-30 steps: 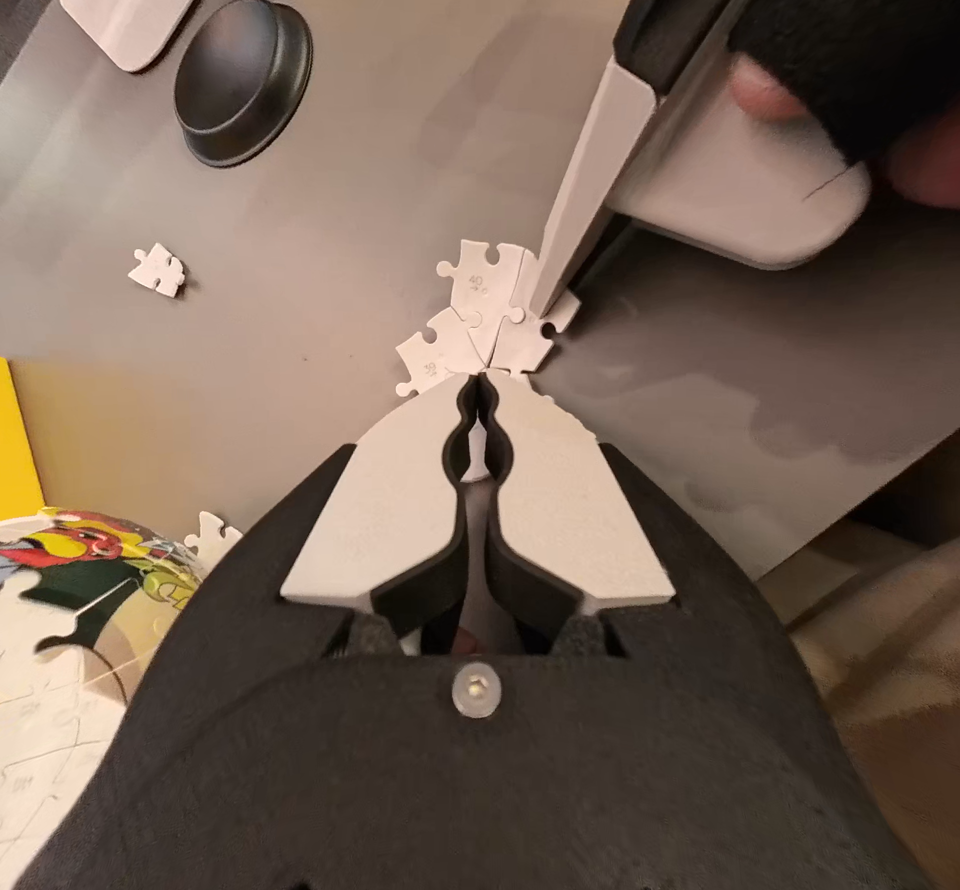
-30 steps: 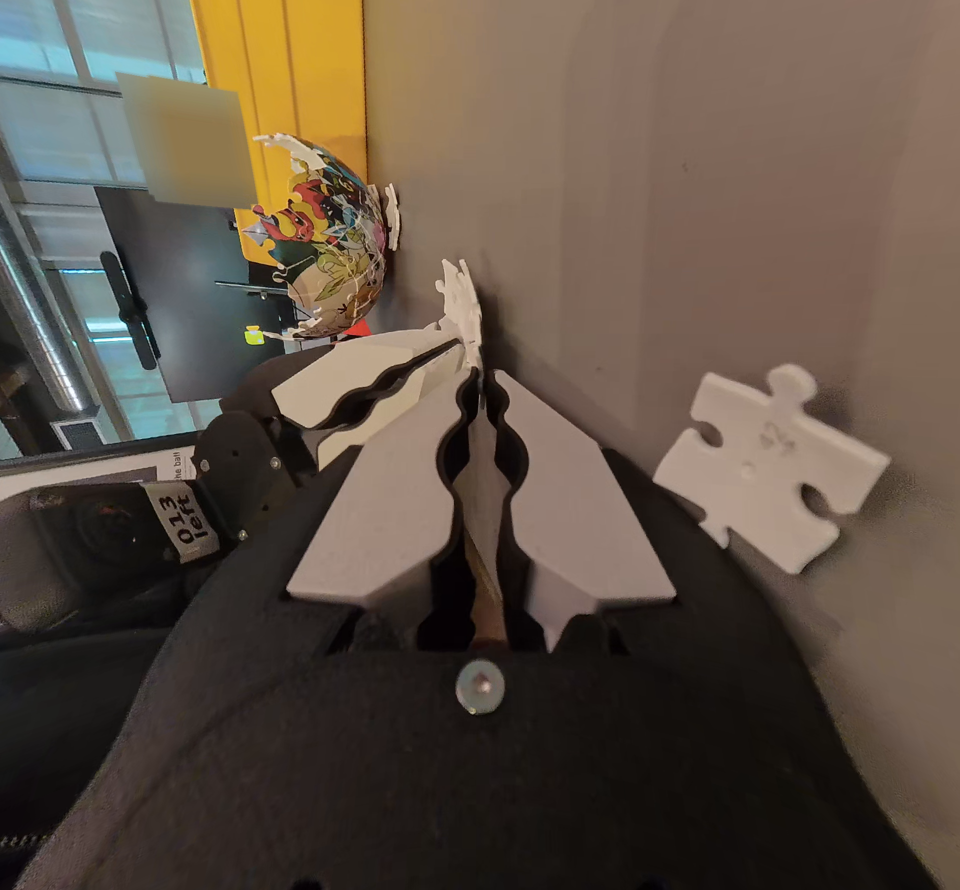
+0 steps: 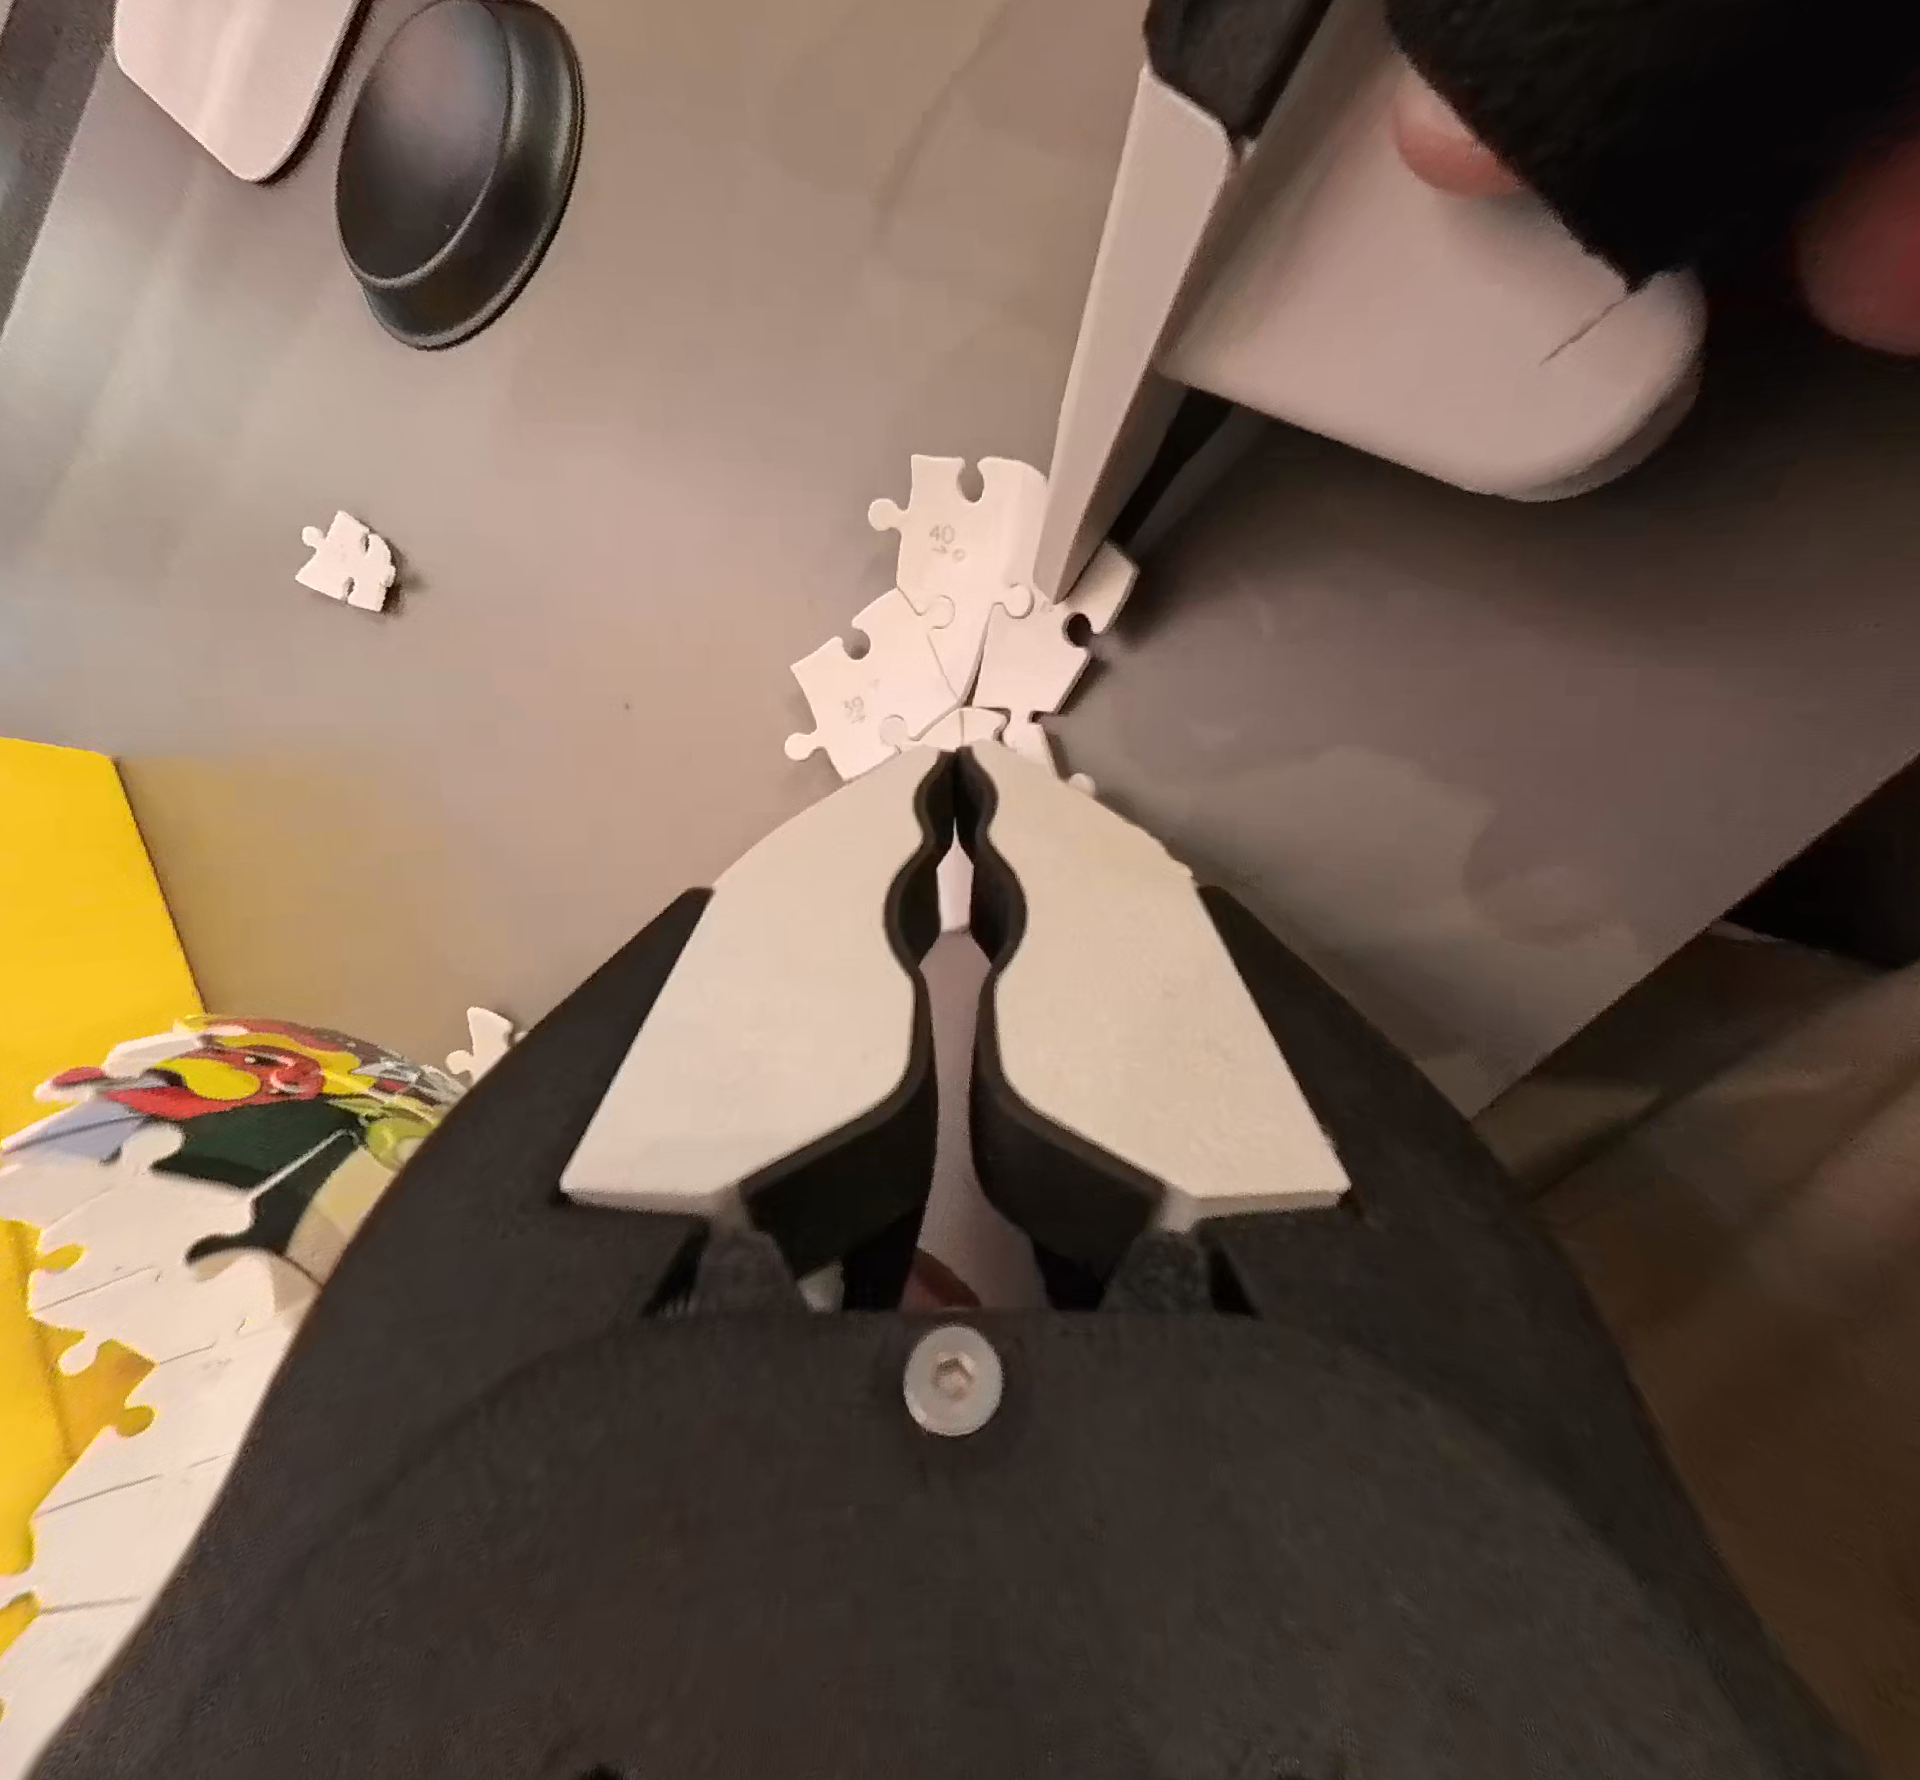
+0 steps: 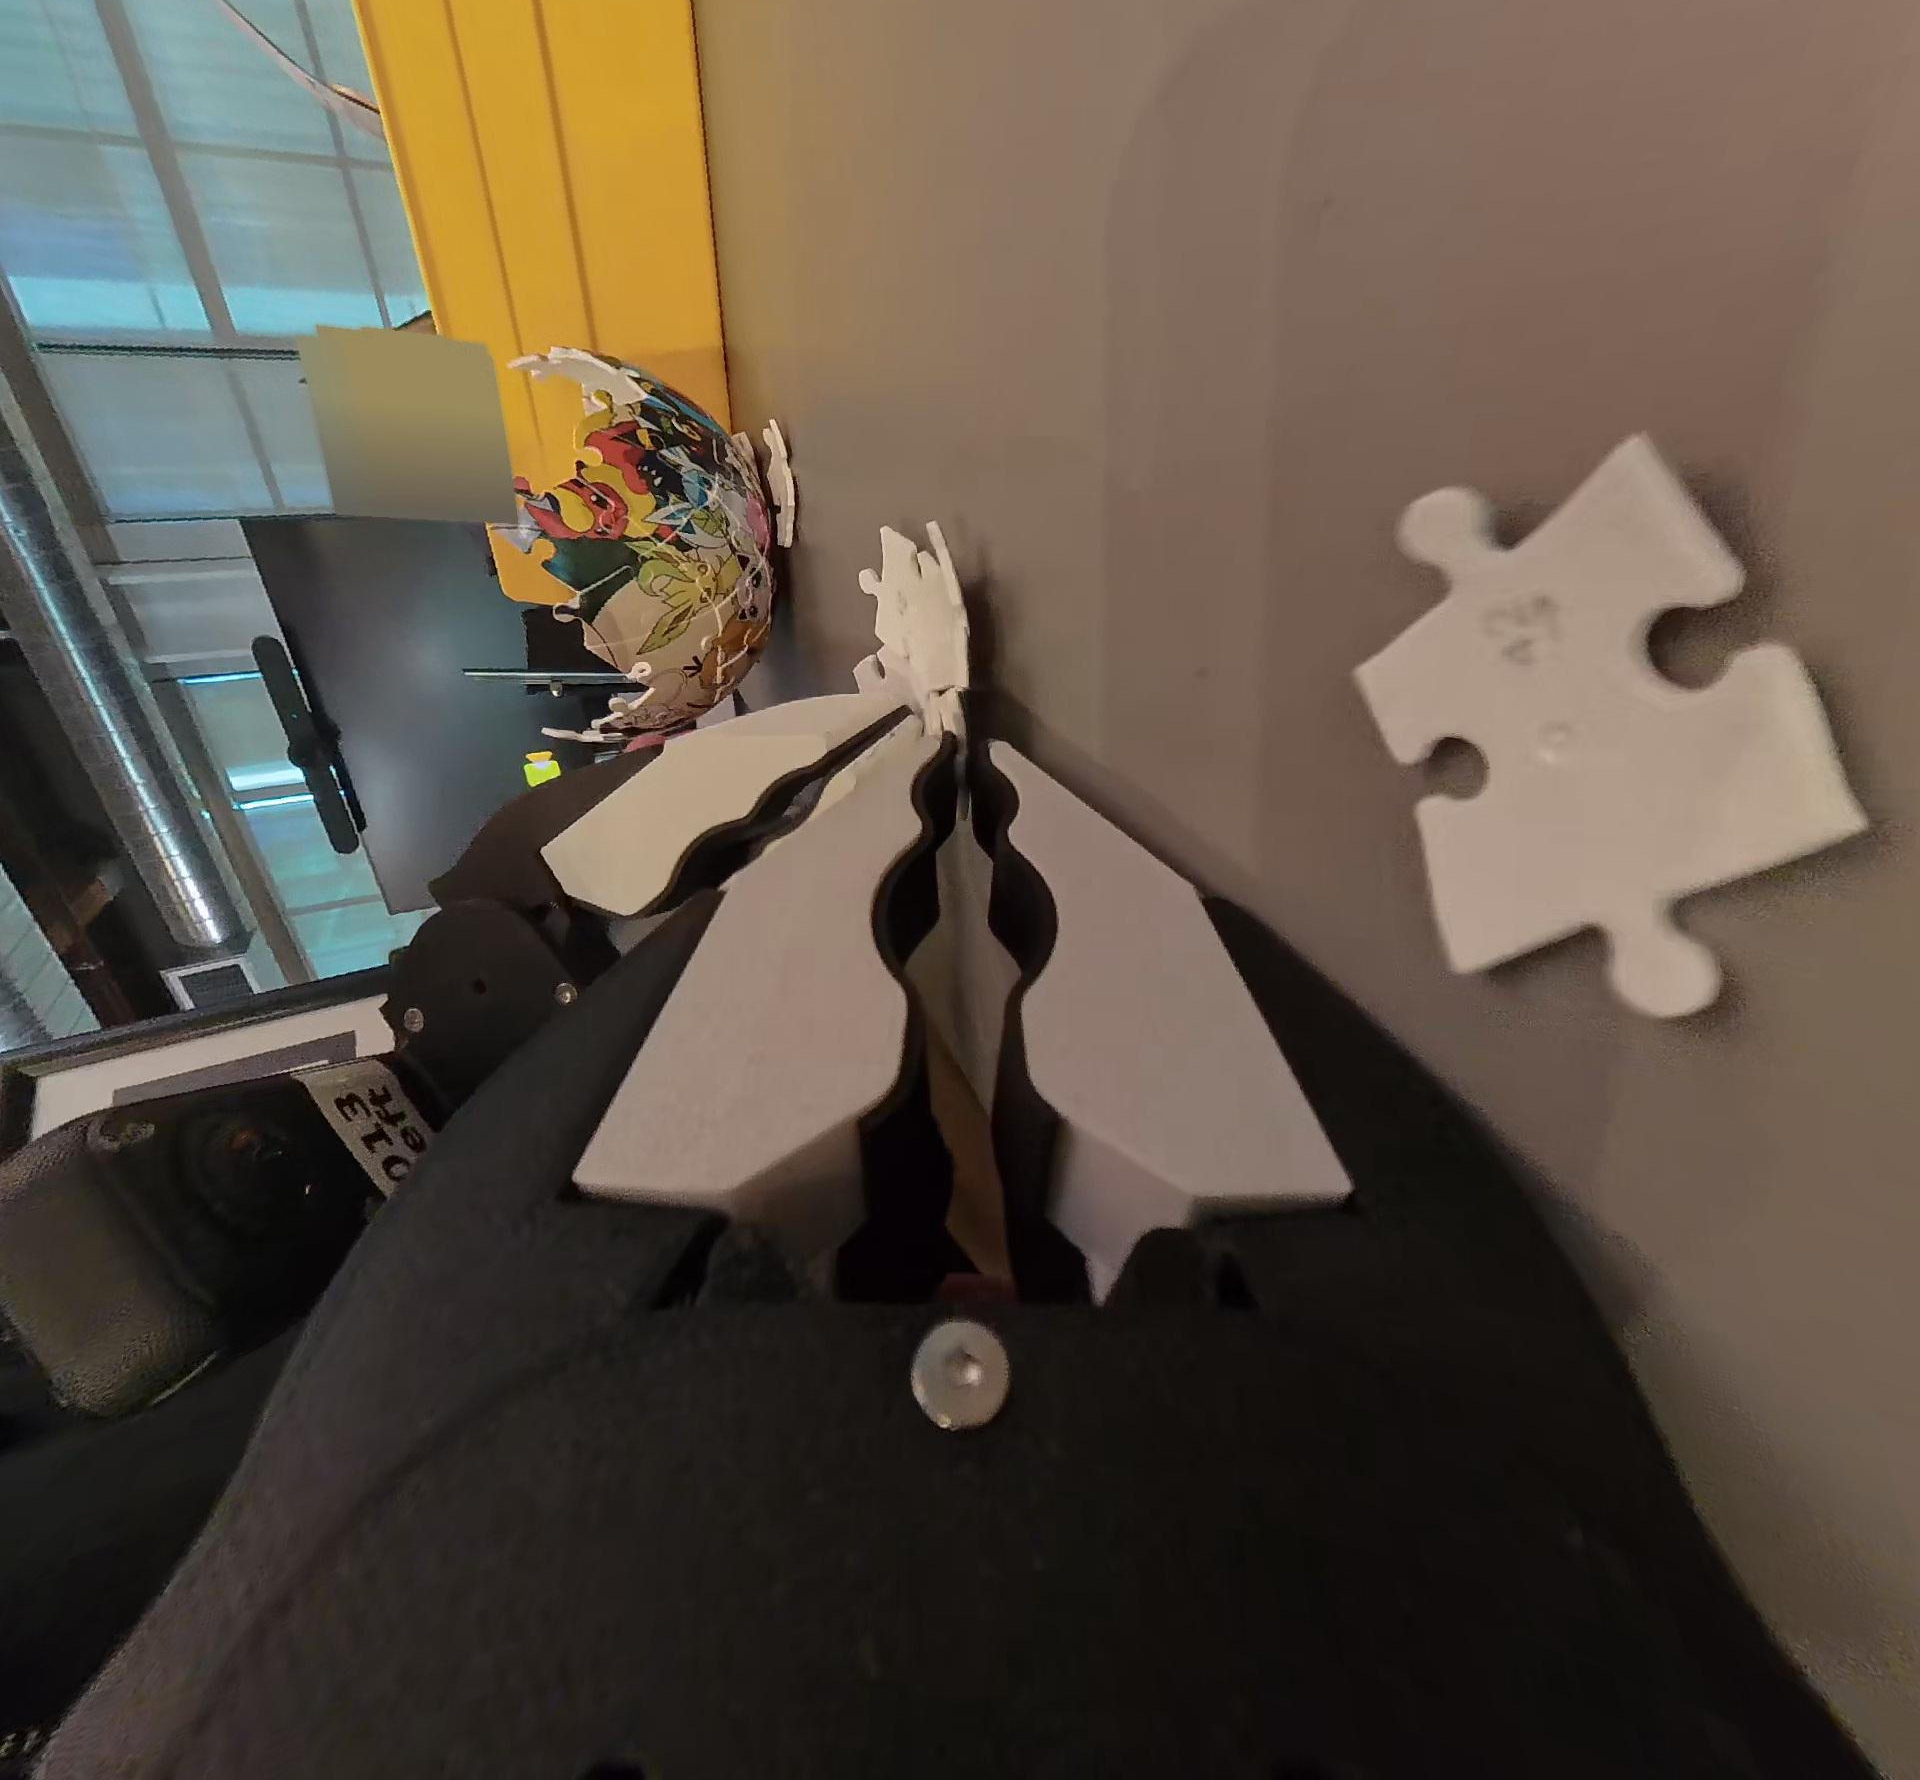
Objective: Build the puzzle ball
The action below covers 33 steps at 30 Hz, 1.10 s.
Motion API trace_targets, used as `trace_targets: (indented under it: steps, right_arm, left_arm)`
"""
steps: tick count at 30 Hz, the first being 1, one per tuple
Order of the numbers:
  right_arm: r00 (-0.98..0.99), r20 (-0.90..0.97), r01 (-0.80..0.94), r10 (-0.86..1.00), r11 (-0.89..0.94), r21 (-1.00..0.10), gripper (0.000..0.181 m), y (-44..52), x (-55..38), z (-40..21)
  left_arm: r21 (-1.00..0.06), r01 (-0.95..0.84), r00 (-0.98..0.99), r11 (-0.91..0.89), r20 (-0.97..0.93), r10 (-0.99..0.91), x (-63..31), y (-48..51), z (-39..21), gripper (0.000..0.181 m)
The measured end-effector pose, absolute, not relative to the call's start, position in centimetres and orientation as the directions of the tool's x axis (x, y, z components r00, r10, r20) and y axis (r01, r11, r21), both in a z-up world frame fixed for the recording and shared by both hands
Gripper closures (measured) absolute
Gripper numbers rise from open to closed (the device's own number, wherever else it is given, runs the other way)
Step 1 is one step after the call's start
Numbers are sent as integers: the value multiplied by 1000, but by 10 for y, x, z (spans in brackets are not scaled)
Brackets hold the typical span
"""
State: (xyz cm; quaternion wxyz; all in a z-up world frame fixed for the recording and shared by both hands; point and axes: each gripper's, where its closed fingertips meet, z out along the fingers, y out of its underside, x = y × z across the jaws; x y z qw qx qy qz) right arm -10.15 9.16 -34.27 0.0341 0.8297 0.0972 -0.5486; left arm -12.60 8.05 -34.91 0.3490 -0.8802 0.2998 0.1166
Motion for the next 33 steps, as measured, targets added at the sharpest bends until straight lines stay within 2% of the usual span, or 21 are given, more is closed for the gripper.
trace_targets:
  steps: [3, 7, 9, 15, 21, 25, 33]
  right_arm:
    - [393, -906, 198, 155, -977, -81, 180, 91, -101, -343]
    - [388, -916, 158, 100, -987, -41, 180, 91, -101, -343]
    - [399, -905, 166, 150, -982, -90, 180, 91, -102, -343]
    - [372, -914, 174, 164, -979, -105, 180, 92, -104, -343]
    - [375, -913, 170, 161, -980, -103, 180, 92, -102, -343]
    - [380, -916, 153, 131, -985, -77, 181, 92, -103, -343]
    - [422, -880, 174, 220, -972, -159, 180, 92, -105, -343]
  left_arm:
    - [-556, -593, 805, -582, -403, -436, -126, 80, -349, 181]
    - [-573, -575, 818, -584, -397, -417, -126, 81, -350, 181]
    - [-574, -571, 821, -587, -391, -416, -126, 81, -350, 181]
    - [-625, -449, 891, -639, -265, -367, -133, 83, -340, 181]
    - [-552, -465, 886, -692, -288, -365, -146, 76, -351, 181]
    - [-577, -467, 884, -670, -308, -352, -144, 76, -351, 181]
    - [-588, -471, 882, -658, -311, -354, -134, 76, -351, 181]
